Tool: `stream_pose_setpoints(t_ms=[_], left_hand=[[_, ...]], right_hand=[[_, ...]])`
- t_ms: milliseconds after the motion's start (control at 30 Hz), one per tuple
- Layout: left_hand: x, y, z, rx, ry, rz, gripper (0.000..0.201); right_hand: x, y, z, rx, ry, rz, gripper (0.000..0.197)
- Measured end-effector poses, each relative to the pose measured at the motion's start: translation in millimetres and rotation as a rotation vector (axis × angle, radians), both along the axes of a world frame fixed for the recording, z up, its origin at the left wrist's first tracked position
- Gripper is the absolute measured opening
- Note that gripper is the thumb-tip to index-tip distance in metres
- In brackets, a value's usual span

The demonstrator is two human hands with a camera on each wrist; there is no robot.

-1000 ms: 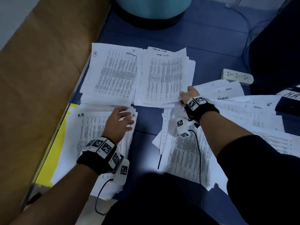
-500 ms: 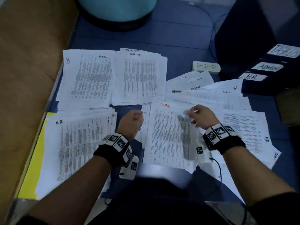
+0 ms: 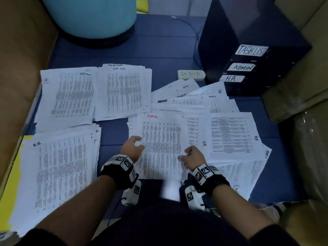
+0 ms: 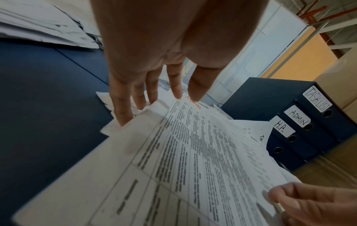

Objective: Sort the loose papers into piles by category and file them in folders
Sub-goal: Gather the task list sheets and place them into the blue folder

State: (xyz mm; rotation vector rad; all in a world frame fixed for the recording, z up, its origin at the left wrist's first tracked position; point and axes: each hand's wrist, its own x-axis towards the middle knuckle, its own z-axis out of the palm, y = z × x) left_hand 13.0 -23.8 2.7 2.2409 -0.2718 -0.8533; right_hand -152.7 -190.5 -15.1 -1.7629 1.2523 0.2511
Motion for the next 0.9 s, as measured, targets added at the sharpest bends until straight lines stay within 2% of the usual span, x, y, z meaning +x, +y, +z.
stream_pose_setpoints(t_ms=[67, 200, 267, 367, 433, 500, 600, 700, 733, 800, 900], left_hand=[[-4.0, 1.3, -0.8, 0.001, 0.004, -0.005, 0.038], [-15.5, 2.6, -1.4, 0.022, -0.033, 0.046, 0.043], [-21.3, 1.9, 1.9, 0.012, -0.043, 0.081, 0.048], [-24.9, 0.0, 7.6, 0.036, -0.132, 0.063, 0.058], [-27.1, -1.9, 13.0, -0.009, -0.124, 0.049, 0.056], [-30.6, -3.6, 21.5, -0.045, -0.127, 0.002, 0.040], [-37.4, -6.5, 34.5, -0.143, -0.162, -0.057, 0.022], [-38.6, -7.6, 44.2, -0.267, -0.133, -0.021, 0.028], [-37.5, -6.2, 46.3, -0.283, -0.136, -0.008, 0.027], [-30.2, 0.9, 45.0, -0.333, -0.112, 0.053, 0.013], [-23.8, 16.1, 47.7, -0.392, -0.046, 0.162, 0.023]], right_hand=[[0.1, 0.9, 1.8, -0.030, 0.007, 0.001, 0.029], [2.7, 2.8, 3.1, -0.178, 0.176, 0.042, 0.062], [2.2, 5.1, 4.8, -0.150, 0.182, 0.011, 0.065], [-4.4, 1.9, 4.4, -0.065, 0.118, -0.029, 0.054], [-9.7, -1.5, 1.2, -0.038, 0.075, -0.020, 0.044], [-13.5, -4.2, -1.3, -0.024, 0.033, -0.010, 0.036], [-20.1, -8.7, -1.1, 0.023, -0.055, -0.090, 0.039], [-27.9, -14.2, 0.4, 0.085, -0.188, -0.128, 0.042], [-29.8, -15.6, 3.7, 0.088, -0.223, -0.112, 0.038], [-31.2, -17.1, 11.0, 0.112, -0.306, -0.090, 0.021], [-23.0, -15.8, 25.1, 0.117, -0.381, -0.049, 0.025]])
